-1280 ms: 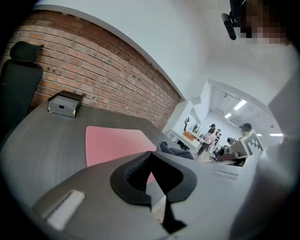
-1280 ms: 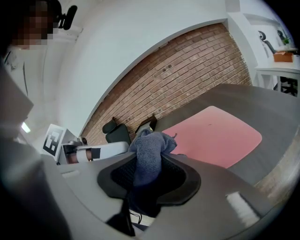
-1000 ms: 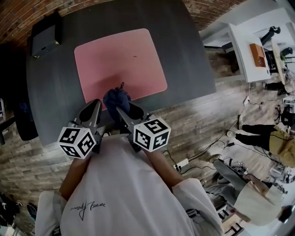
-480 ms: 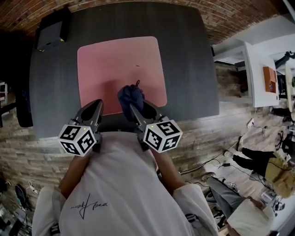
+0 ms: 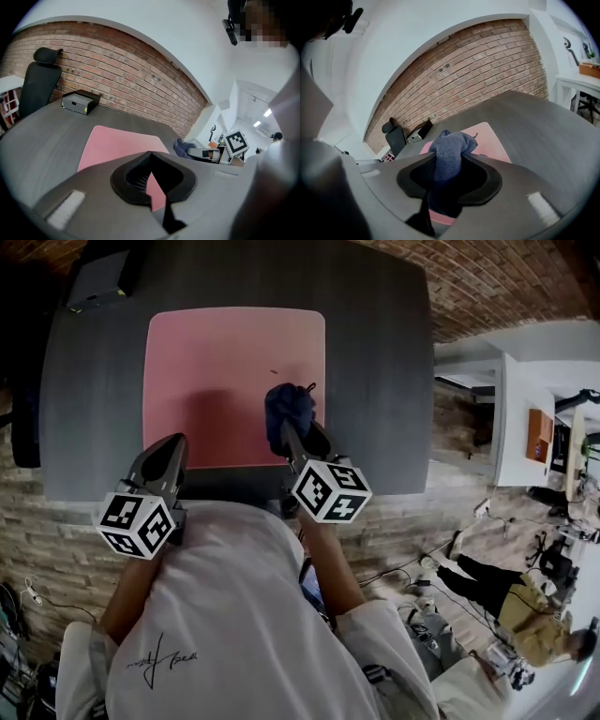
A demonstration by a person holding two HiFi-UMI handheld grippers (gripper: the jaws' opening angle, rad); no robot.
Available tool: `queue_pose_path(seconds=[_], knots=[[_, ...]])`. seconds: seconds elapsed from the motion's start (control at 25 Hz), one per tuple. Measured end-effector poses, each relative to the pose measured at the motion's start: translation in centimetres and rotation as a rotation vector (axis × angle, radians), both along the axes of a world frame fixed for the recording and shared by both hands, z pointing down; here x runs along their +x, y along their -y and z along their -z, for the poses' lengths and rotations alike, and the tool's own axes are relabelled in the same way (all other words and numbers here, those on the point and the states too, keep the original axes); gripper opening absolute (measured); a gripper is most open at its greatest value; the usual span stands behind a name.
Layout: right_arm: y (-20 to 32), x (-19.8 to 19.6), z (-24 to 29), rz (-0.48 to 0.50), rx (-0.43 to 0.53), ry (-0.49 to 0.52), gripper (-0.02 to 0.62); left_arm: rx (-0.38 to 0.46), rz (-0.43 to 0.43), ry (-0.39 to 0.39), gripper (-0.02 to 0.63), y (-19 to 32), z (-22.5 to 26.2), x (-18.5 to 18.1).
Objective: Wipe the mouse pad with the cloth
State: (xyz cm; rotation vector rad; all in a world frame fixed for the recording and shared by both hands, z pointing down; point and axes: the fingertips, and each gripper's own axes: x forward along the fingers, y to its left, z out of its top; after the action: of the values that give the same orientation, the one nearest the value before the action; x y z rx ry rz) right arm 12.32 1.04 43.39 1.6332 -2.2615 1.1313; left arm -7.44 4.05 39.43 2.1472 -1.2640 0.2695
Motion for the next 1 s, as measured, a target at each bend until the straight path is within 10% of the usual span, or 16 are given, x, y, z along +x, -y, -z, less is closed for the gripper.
queue_pose_path(seconds=[1.0], knots=[[11.1, 6.1, -4.8, -0.056, -0.057, -0.208, 0.141, -0.147, 0.058, -0.195, 0.011, 8.0, -3.1, 3.0]])
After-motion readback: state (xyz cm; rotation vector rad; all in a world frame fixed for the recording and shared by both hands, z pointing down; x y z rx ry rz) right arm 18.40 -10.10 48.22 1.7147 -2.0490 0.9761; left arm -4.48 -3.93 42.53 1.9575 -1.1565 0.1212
